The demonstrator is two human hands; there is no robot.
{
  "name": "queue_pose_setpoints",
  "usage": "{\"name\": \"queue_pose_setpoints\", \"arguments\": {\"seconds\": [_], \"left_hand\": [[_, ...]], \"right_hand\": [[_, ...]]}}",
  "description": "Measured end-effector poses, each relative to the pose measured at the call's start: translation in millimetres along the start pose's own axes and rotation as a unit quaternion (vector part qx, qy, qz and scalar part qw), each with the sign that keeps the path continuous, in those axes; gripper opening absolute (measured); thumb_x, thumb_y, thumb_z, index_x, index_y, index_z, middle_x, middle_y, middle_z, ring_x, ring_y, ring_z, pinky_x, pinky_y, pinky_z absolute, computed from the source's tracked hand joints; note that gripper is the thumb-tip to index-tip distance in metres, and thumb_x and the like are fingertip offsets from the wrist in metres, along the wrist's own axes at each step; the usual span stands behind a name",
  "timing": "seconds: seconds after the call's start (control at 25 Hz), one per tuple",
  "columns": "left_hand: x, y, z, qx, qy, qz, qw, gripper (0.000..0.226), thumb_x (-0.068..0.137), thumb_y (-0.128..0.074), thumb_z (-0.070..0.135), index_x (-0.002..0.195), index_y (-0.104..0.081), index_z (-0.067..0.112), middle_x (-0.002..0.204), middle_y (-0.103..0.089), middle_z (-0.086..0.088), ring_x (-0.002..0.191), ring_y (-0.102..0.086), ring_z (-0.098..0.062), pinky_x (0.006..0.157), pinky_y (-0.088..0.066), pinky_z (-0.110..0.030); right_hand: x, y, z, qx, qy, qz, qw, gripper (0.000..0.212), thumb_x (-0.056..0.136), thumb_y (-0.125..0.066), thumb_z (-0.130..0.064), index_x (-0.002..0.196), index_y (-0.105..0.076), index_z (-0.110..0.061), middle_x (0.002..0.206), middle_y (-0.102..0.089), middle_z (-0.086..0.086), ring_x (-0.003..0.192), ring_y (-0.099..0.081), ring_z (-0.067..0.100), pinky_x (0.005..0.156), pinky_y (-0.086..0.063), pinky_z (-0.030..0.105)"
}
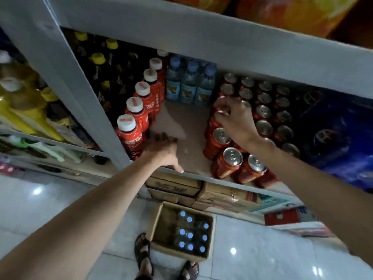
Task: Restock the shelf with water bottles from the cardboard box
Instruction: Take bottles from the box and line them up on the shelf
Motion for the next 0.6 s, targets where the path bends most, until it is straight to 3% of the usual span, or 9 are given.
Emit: {"name": "queue_pose_setpoints", "arguments": {"seconds": [0.08,0.16,0.24,0.28,0.36,0.48,0.6], "left_hand": [[-23,-3,14,-0.019,-0.032,0.078,0.996,0.08,0.068,-0.077,0.052,0.135,-0.047,0.02,0.14,-0.049,-0.005,0.125,-0.049,-0.027,0.1,-0.043,-0.039],[-49,-10,31,-0.042,-0.075,0.164,0.983,0.052,0.081,-0.069,0.036,0.129,-0.054,0.023,0.132,-0.056,0.002,0.121,-0.052,-0.021,0.098,-0.043,-0.034],[-73,-23,39,-0.072,-0.105,0.186,0.974,0.032,0.086,-0.062,0.03,0.117,-0.06,0.025,0.114,-0.065,0.007,0.106,-0.06,-0.017,0.088,-0.05,-0.033],[-80,-34,43,-0.072,-0.117,0.151,0.979,0.027,0.087,-0.06,0.03,0.114,-0.06,0.026,0.106,-0.068,0.009,0.099,-0.063,-0.015,0.082,-0.051,-0.031],[-84,-63,48,-0.081,-0.129,0.0,0.988,0.028,0.088,-0.062,0.032,0.115,-0.061,0.024,0.101,-0.069,0.008,0.091,-0.064,-0.014,0.074,-0.049,-0.025],[-66,-116,52,-0.154,-0.105,-0.21,0.96,0.031,0.088,-0.067,0.019,0.116,-0.061,0.006,0.097,-0.063,-0.007,0.068,-0.056,-0.013,0.051,-0.042,-0.011],[-34,-164,52,-0.129,-0.099,-0.26,0.952,0.022,0.089,-0.065,0.021,0.108,-0.06,0.01,0.088,-0.064,-0.005,0.057,-0.057,-0.008,0.047,-0.041,-0.018]], "right_hand": [[-53,11,-10,0.017,0.06,0.01,0.998,0.017,0.083,-0.066,-0.009,0.097,-0.072,-0.015,0.096,-0.072,-0.005,0.087,-0.066,0.008,0.083,-0.05,0.02],[-103,13,-6,0.046,0.047,-0.027,0.997,0.014,0.083,-0.066,-0.008,0.093,-0.072,-0.016,0.09,-0.071,-0.009,0.079,-0.063,0.001,0.075,-0.047,0.009],[-147,8,10,0.067,-0.003,-0.08,0.995,0.013,0.084,-0.068,-0.009,0.093,-0.072,-0.017,0.087,-0.067,-0.013,0.079,-0.06,-0.001,0.073,-0.044,0.003],[-169,3,23,0.077,-0.036,-0.094,0.992,0.013,0.084,-0.068,-0.008,0.094,-0.072,-0.016,0.086,-0.065,-0.015,0.078,-0.06,0.0,0.073,-0.046,0.006],[-212,-18,53,0.066,-0.12,-0.12,0.983,0.013,0.084,-0.068,-0.01,0.094,-0.073,-0.017,0.086,-0.064,-0.015,0.081,-0.063,0.002,0.074,-0.049,0.014],[-269,-73,103,0.068,-0.263,-0.196,0.942,0.014,0.083,-0.065,-0.022,0.094,-0.072,-0.024,0.091,-0.07,-0.005,0.087,-0.067,0.015,0.081,-0.053,0.029],[-315,-131,139,0.086,-0.375,-0.199,0.901,0.031,0.072,-0.05,-0.048,0.094,-0.063,-0.03,0.088,-0.071,0.006,0.085,-0.069,0.031,0.078,-0.055,0.041]]}}
Point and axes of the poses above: each hand's wrist, its own x-axis towards the middle knuckle, its own y-axis out of the back of the hand, z = x × y, the point moved 3 cm from there along x, towards the middle knuckle
